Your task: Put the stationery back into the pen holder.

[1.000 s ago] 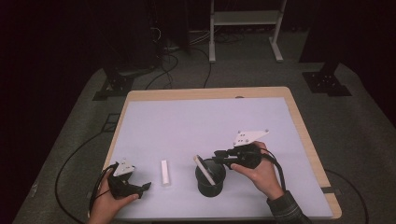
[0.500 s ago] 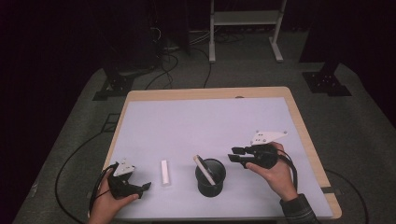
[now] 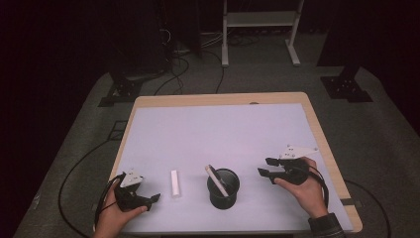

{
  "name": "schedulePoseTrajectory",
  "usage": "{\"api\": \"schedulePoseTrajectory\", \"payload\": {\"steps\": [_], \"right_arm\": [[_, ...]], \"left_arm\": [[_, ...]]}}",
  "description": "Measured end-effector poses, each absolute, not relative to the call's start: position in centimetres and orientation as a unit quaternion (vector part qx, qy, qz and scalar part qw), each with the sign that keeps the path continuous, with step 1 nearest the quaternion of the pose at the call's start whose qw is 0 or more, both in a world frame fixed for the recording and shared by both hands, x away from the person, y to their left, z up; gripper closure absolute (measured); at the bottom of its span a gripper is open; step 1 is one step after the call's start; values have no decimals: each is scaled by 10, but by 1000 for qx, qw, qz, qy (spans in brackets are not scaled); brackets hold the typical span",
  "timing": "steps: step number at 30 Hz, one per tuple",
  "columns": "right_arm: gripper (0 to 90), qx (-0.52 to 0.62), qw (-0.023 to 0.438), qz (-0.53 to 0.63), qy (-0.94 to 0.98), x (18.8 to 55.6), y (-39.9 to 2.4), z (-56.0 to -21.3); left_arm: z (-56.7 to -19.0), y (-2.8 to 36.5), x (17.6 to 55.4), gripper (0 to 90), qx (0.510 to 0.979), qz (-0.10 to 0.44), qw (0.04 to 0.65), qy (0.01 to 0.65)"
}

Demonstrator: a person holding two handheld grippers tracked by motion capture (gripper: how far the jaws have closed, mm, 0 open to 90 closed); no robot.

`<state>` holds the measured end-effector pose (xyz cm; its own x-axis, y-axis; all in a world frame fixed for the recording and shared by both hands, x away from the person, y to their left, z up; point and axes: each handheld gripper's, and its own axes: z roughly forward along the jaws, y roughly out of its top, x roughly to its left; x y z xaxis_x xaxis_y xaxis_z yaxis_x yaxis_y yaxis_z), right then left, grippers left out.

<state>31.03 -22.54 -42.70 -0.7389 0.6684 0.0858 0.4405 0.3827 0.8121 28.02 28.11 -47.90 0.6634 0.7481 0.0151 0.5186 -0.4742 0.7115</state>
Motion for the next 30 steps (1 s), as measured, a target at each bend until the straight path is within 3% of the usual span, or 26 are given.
{"api": "schedulePoseTrajectory", "payload": {"steps": [10, 21, 30], "right_arm": [[350, 370, 168, 377, 832, 310, -248, -454], [295, 390, 186, 344, 834, 304, -258, -472], [240, 417, 184, 365, 812, 300, -266, -483]], "left_arm": [[-479, 281, 280, 32, 843, 165, 349, 376], [-478, 280, 280, 33, 842, 165, 346, 379], [-473, 285, 280, 182, 827, 162, 355, 404]]}}
